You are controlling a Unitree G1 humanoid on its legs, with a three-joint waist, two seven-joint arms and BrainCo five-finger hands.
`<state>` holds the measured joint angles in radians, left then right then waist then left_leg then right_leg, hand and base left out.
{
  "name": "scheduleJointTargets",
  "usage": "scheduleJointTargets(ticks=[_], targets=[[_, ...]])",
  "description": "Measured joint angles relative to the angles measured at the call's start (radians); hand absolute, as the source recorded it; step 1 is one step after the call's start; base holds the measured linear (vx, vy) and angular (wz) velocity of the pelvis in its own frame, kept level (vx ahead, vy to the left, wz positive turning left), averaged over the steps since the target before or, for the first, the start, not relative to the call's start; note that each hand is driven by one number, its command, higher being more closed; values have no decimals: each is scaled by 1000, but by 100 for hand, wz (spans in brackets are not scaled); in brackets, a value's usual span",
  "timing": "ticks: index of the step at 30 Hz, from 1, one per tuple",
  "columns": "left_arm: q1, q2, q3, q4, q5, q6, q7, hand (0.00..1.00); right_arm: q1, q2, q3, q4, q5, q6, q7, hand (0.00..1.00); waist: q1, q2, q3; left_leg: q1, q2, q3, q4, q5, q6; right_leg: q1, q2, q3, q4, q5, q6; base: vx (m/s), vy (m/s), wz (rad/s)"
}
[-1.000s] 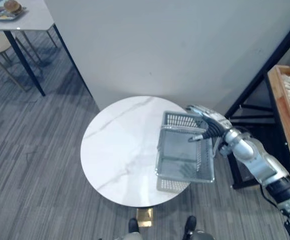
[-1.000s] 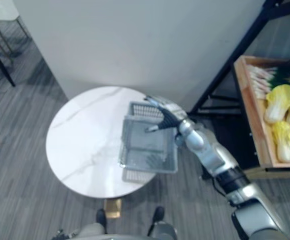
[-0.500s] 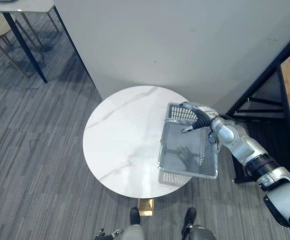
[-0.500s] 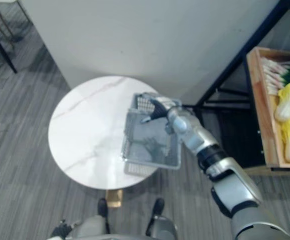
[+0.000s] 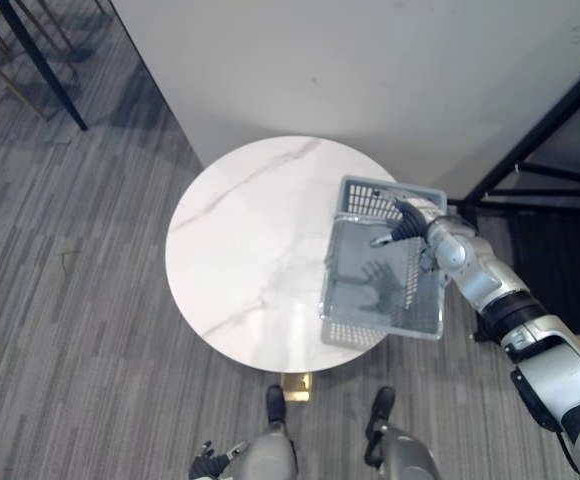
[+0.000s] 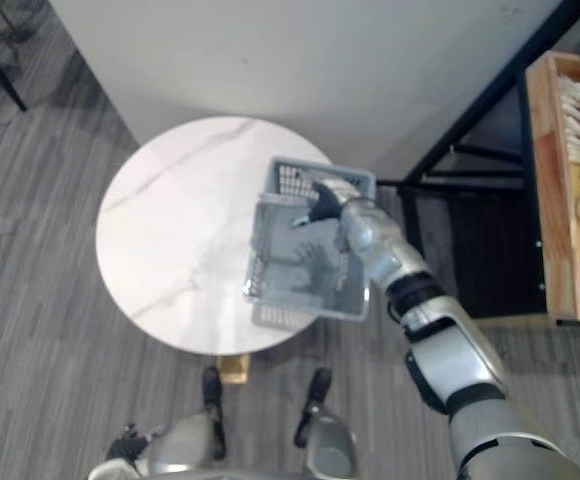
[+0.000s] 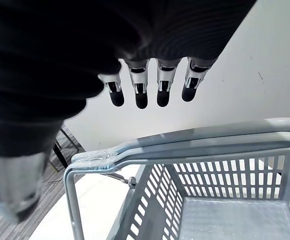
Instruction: Pick vegetable in the basket
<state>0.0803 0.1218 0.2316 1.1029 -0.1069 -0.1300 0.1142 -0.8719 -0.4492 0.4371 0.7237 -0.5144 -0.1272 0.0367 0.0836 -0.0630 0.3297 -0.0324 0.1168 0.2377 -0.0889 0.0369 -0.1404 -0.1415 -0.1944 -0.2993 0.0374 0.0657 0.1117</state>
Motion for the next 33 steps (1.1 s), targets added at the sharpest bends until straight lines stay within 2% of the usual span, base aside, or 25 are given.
scheduleJointTargets(ticks=[9,14,33], targets=[[-8,2,-24,-1,-8,-14,3,0,-26,0,-41,53,-31,16,-7,0,1,5,18,-15,-1,-5,-5,6,0,-15,-1,-4,3,0,0,0,-1,0],[-17,2,-30,-10,-9,-22,6,0,-59,-1,-78,81,-31,21,-10,0,1,8,52,-20,-1,-5,-5,10,0,-21,-1,-3,4,2,-1,0,0,0],[-46,19,-68,-7,-45,-24,17,0,-135,-17,-78,113,-31,32,-13,0,7,4,66,-52,6,-10,7,9,1,-50,2,9,15,2,-1,1,-1,1]])
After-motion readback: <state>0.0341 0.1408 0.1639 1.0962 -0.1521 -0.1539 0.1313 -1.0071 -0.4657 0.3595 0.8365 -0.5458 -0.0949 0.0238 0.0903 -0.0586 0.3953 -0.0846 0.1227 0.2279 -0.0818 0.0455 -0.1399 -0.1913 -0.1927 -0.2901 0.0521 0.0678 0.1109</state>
